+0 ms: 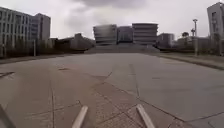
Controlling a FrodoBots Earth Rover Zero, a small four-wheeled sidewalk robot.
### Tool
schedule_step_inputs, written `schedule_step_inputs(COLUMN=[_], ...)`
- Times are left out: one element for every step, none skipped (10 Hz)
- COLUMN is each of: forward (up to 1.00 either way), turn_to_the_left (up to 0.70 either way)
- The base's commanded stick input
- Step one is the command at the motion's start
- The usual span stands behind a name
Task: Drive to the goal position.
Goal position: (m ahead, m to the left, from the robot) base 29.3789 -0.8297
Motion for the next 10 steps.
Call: schedule_step_inputs(forward=[1.0, 1.0, 1.0, 1.0, 1.0, 1.0, 1.0, 1.0, 1.0, 1.0], turn_to_the_left=[-0.27, -0.27, -0.27, -0.27, -0.27, -0.27, -0.05, 0.0, 0.0, 0.0])
